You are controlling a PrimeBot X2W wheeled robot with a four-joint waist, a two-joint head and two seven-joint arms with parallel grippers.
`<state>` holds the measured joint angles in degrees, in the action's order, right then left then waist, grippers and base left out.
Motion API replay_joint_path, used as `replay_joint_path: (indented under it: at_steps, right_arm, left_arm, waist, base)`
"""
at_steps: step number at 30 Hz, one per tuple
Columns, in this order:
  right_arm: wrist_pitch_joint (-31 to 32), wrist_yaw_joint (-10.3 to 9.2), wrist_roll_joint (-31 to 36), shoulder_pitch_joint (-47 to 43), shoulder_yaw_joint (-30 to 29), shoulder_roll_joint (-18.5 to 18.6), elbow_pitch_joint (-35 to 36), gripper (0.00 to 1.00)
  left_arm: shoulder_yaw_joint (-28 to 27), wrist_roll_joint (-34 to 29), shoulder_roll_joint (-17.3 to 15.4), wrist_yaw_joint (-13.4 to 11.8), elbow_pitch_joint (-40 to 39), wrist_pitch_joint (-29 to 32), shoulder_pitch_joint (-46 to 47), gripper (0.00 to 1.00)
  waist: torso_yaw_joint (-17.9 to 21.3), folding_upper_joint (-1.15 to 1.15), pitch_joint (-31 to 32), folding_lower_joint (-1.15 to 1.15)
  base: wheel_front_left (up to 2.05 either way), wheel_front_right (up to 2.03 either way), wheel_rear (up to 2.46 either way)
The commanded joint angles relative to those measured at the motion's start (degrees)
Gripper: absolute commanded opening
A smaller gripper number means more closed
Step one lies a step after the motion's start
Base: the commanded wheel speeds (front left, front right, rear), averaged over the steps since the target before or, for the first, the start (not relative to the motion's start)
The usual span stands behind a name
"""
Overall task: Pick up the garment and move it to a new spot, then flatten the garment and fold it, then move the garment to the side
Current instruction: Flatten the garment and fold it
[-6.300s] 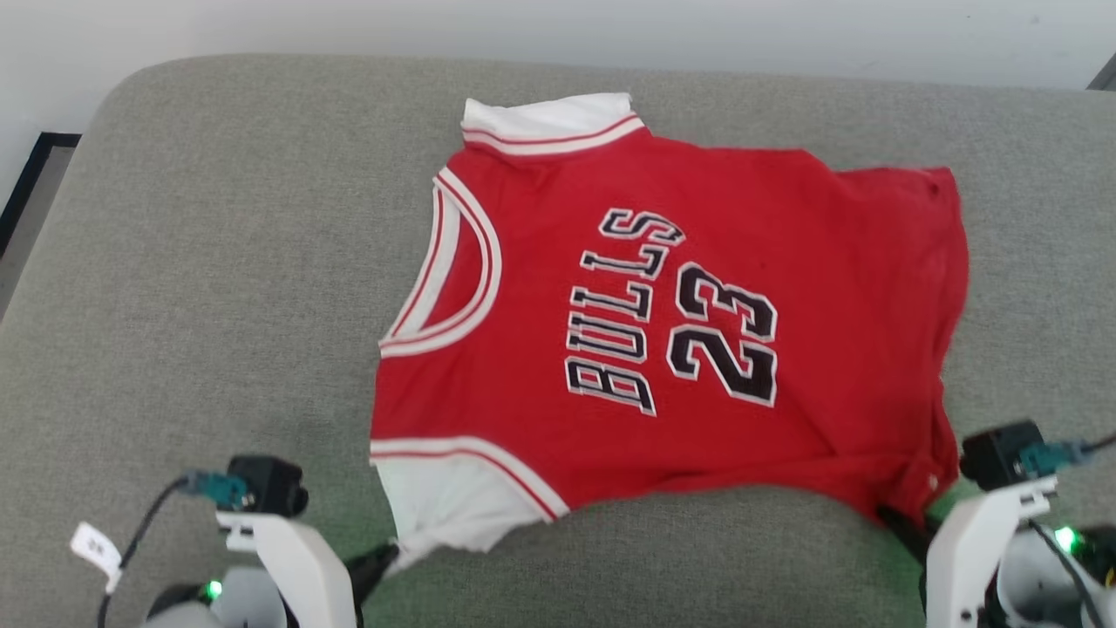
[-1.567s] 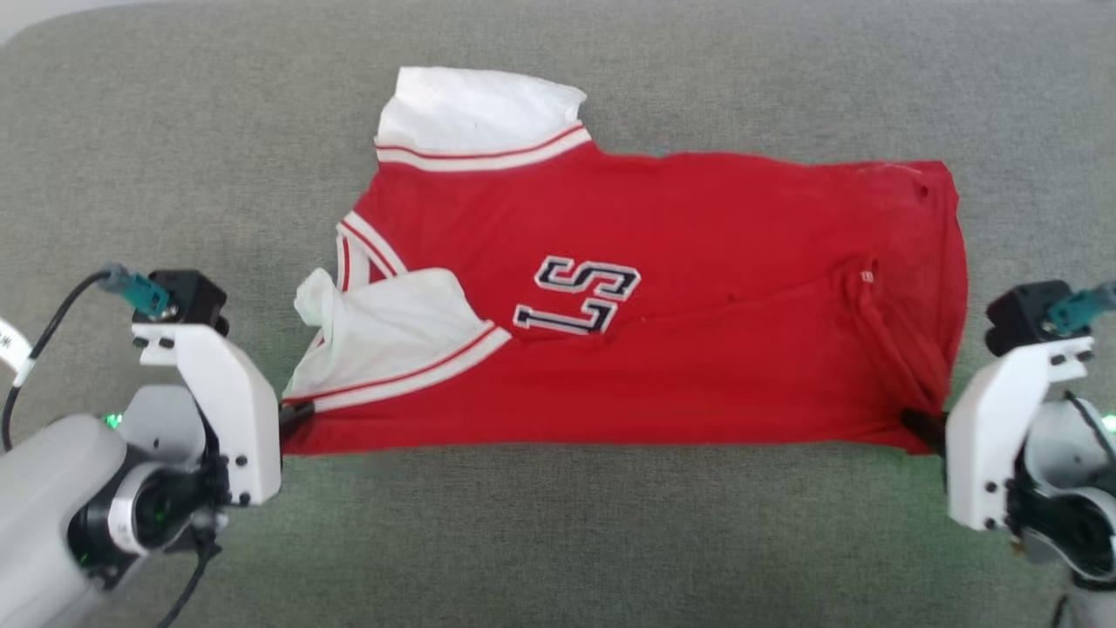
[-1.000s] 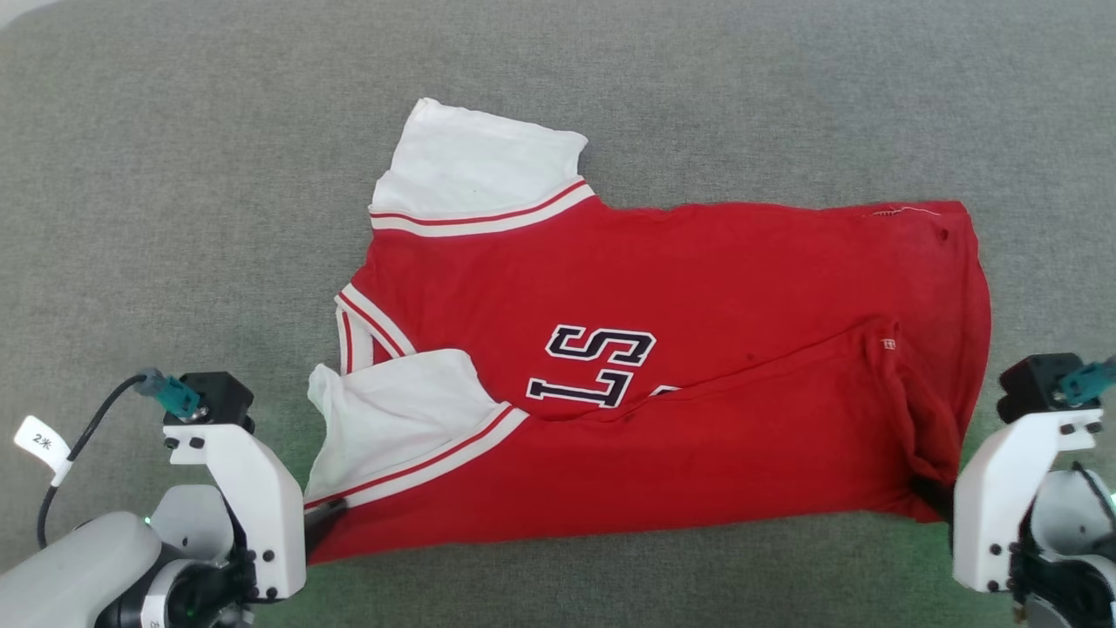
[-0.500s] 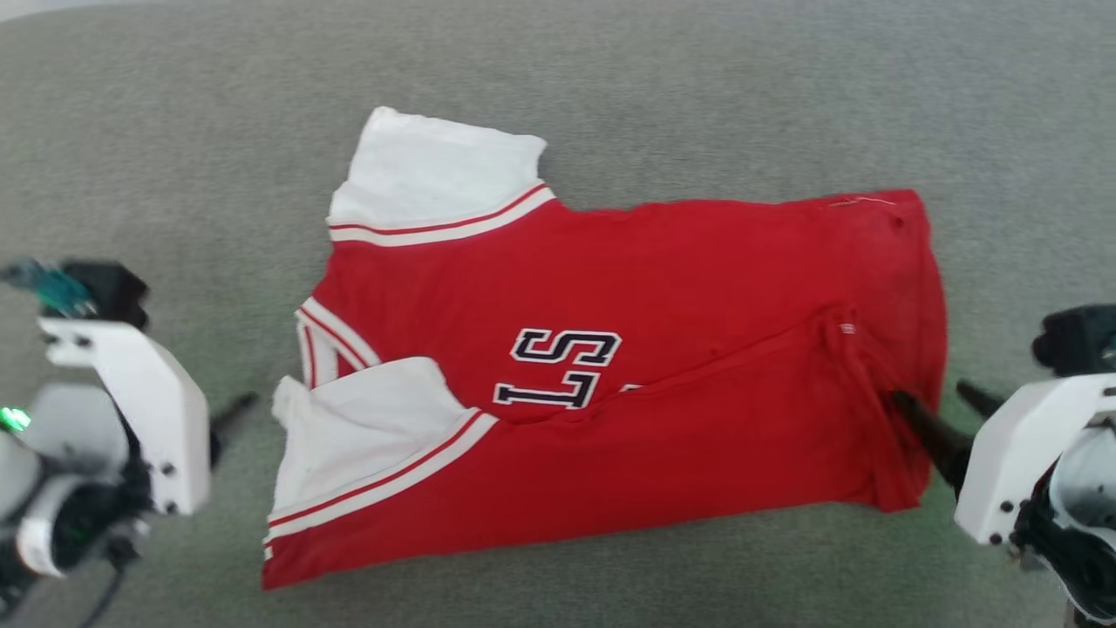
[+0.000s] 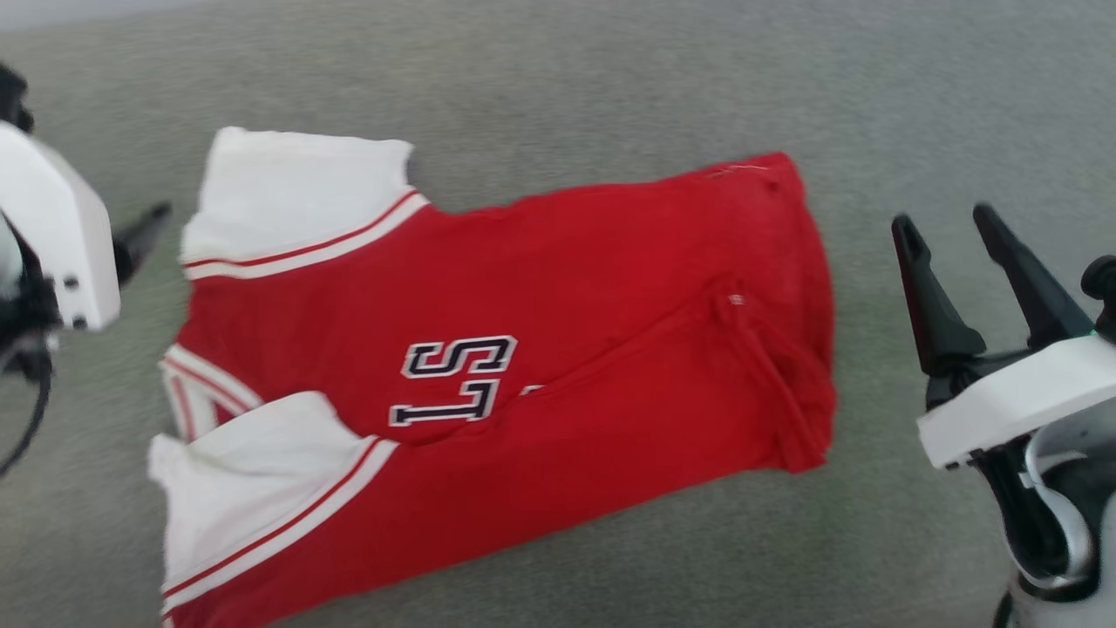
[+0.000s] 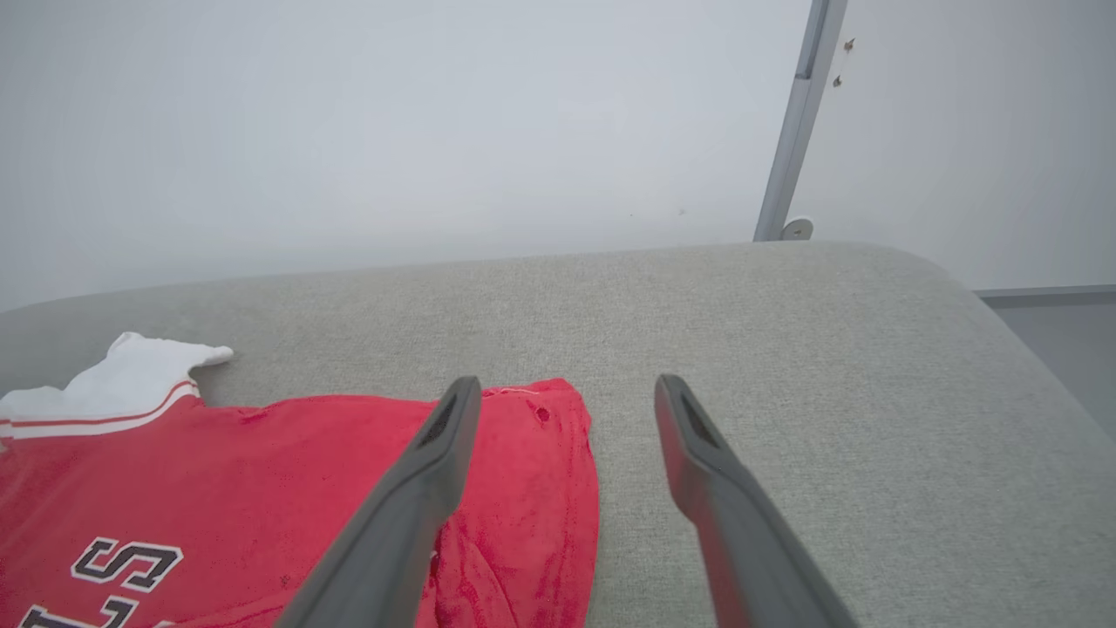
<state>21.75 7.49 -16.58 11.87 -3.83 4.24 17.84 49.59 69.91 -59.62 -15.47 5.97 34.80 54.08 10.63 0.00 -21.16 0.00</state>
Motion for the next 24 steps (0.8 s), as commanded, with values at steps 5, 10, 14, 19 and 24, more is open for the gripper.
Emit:
replay_joint_path:
  at_steps: [5,10,14,19,24]
  right_arm:
    - [-7.1,0.0,1.6,1.1,1.3,-1.0,-2.5,1.0]
    - [-10.9,0.0,1.8,1.9,3.1,-1.3,-5.3,1.0]
    - [-11.4,0.0,0.1,2.7,4.8,-1.4,-7.0,1.0]
    - [-10.0,0.0,-0.3,3.7,6.2,-1.4,-8.4,1.0]
    - [-6.9,0.0,-0.7,6.0,7.0,-1.4,-9.9,1.0]
  left_arm:
    - [0.0,-2.1,3.1,5.2,7.9,-1.3,4.7,1.0]
    - [0.7,-2.8,5.7,8.0,16.4,0.6,8.2,1.0]
    - [1.5,-3.5,7.1,9.1,22.2,2.4,10.2,1.0]
    - [2.4,-3.9,9.2,9.9,29.0,3.5,11.5,1.0]
    - [3.8,-3.0,13.1,10.8,34.9,6.2,10.8,0.23]
  waist:
    - [4.2,0.0,-2.2,0.0]
    - [6.4,0.0,-3.7,0.0]
    - [7.7,0.0,-4.8,0.0]
    - [8.3,0.0,-6.0,0.0]
    - [7.8,0.0,-7.2,0.0]
  base:
    - [0.0,0.0,0.0]
    - [0.0,0.0,0.0]
    - [0.0,0.0,0.0]
    - [0.0,0.0,0.0]
    - [0.0,0.0,0.0]
